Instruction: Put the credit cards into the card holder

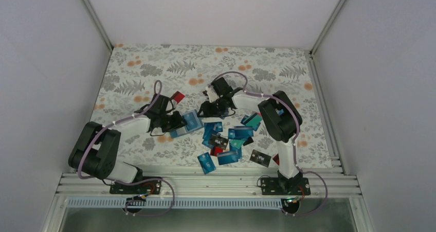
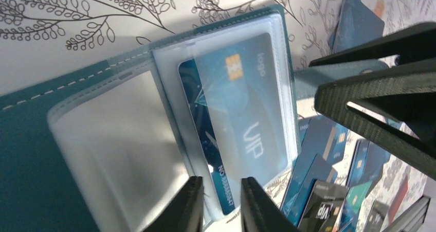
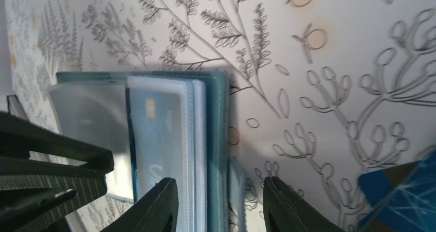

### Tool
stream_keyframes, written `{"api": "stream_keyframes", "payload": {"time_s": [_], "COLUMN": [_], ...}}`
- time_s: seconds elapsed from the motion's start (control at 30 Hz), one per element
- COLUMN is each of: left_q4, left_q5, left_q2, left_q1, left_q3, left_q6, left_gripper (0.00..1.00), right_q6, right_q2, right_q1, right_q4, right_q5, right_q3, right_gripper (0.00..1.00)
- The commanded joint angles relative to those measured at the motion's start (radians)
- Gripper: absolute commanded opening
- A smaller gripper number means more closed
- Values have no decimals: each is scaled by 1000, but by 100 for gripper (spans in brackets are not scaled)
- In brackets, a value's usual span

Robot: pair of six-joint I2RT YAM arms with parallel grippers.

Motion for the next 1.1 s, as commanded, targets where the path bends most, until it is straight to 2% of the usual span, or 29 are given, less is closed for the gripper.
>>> {"api": "stream_keyframes", "payload": {"time_s": [0.0,0.17,0.33,0.57,0.73,0.9,1.07], "left_q4": [7,36,56,61,59,77,87], "left_q5": [-40,-51,-58,-80,-102,-108,-108], "left_q2": [36,66,94,137,167,183,188], "left_q1": [-16,-26,-30,-42,-51,-57,-61], "left_q3": [35,44,49,49,44,23,9], "left_q6": [32,33,34,43,45,35,33], "left_gripper": [15,5,2,2,2,2,2], "right_q6": [-42,-62,-77,-75,-69,-43,-25], "right_q2": [-19,-50,-85,-150,-186,-141,-73], "right_q1": [4,3,4,5,13,37,52], "right_q4": [-84,-122,-148,-158,-115,-64,-50], "right_q5": [73,104,138,142,23,-68,-74], "right_q3": [38,63,67,52,33,28,38], "right_gripper": [44,63,68,66,61,59,58]}}
